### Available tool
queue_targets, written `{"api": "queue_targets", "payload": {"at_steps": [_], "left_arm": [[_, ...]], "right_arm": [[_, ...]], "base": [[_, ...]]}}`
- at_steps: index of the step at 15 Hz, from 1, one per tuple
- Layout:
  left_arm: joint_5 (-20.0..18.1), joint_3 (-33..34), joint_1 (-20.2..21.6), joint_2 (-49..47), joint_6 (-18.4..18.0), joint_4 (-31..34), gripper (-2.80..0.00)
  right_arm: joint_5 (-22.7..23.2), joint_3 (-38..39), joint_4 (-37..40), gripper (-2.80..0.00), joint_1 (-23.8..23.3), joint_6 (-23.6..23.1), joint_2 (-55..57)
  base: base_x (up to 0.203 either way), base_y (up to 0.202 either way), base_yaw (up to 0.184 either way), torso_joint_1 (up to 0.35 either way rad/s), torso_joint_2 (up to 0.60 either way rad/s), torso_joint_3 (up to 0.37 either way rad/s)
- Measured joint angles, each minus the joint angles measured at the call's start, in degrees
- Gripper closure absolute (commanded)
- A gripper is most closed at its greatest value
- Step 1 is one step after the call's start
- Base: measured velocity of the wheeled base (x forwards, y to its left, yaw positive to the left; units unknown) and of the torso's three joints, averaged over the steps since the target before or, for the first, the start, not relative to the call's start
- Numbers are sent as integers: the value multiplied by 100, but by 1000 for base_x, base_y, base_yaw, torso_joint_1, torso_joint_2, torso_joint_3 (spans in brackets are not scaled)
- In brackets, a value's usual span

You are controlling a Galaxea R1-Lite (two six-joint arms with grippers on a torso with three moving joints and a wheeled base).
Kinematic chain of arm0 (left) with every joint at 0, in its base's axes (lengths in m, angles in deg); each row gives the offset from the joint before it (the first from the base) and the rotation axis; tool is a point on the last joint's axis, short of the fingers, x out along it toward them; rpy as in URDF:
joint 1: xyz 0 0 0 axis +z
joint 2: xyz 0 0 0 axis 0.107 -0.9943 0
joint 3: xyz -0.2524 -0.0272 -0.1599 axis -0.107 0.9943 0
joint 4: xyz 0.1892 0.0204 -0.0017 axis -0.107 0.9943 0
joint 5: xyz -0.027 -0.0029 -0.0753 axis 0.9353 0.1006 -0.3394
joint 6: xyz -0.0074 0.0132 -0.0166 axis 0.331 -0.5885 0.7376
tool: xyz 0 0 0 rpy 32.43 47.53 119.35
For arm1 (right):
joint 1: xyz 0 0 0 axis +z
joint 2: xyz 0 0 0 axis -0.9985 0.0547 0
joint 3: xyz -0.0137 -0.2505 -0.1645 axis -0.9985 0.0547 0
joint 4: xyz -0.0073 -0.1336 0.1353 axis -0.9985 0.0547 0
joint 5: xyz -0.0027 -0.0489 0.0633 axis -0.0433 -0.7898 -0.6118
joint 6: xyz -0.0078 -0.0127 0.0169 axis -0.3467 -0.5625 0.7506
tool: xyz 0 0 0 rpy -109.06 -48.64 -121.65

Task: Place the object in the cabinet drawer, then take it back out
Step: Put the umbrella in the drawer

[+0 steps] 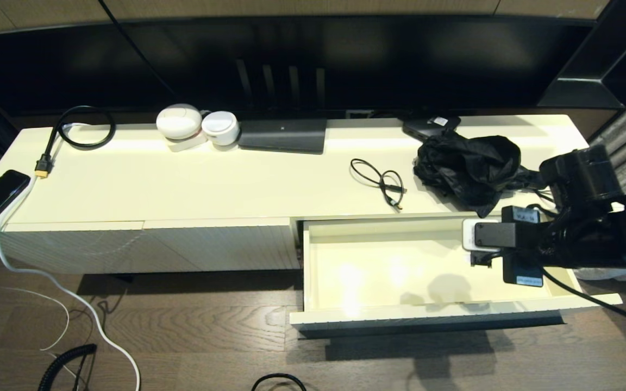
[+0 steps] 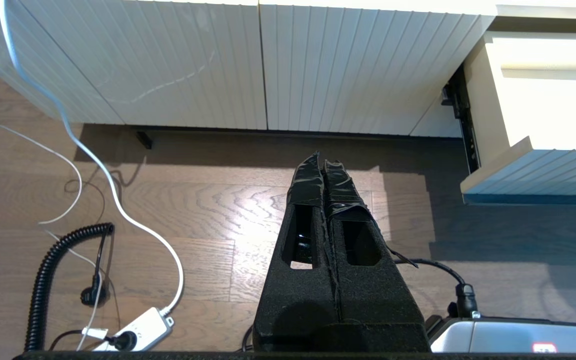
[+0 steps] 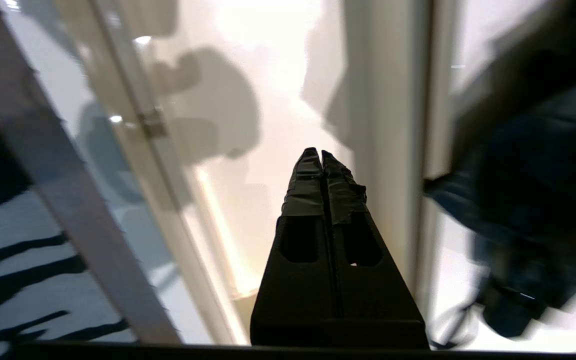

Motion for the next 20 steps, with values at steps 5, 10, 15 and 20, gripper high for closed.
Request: {"api": "queue_targets", "payload": {"at_steps": [5,10,15,20], "left_arm": [[1,0,0,0,0,1,0],[1,0,2,0,0,0,0],[4,0,-2,0,-2,0,0],[1,0,0,0,-1,0,0]], "right_arm": [[13,-542,74,0,-470,-735,-426],[45,-580,-360,0,-605,-868,-359],[33,-487,-830,0,-618,-1186,-194],[47,-267,-795,0,-639,-1159,-341]], "base": [[0,0,0,0,0,0],[0,0,0,0,0,0],[0,0,0,0,0,0],[0,0,0,0,0,0]]}}
